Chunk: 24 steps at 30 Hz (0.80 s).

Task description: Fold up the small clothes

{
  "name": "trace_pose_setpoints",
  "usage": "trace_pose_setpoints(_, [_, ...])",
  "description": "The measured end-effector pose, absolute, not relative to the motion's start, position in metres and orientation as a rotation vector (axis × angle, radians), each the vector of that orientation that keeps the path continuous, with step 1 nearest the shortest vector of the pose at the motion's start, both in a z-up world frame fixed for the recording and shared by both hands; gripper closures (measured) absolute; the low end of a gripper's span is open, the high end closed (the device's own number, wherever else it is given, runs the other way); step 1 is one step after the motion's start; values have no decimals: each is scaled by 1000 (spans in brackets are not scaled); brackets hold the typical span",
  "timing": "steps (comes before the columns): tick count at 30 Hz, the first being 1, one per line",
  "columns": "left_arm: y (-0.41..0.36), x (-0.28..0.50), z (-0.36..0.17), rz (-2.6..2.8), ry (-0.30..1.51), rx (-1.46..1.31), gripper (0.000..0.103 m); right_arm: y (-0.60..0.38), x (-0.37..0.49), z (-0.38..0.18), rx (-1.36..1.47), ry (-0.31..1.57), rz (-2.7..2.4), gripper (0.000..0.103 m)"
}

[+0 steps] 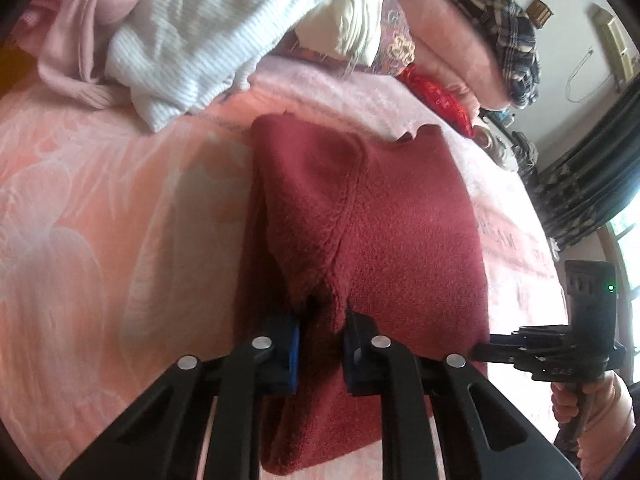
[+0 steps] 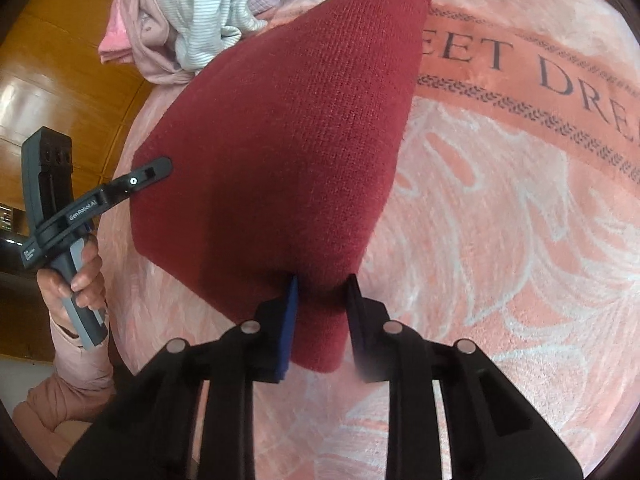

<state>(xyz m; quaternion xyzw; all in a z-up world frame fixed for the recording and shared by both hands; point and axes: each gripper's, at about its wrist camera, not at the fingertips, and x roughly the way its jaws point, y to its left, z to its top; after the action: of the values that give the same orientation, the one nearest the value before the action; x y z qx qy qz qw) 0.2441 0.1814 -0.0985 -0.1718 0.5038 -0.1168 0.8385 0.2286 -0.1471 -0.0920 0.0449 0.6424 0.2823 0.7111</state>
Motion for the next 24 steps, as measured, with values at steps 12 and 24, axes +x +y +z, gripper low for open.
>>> trace_pose_setpoints(12, [161, 239, -116, -198, 1063, -211, 87, -147, 228, -117, 102, 1467, 589, 73])
trace_pose_setpoints(24, [157, 234, -124, -190, 1040, -166, 86, -144, 224, -132, 92, 1423, 581, 68])
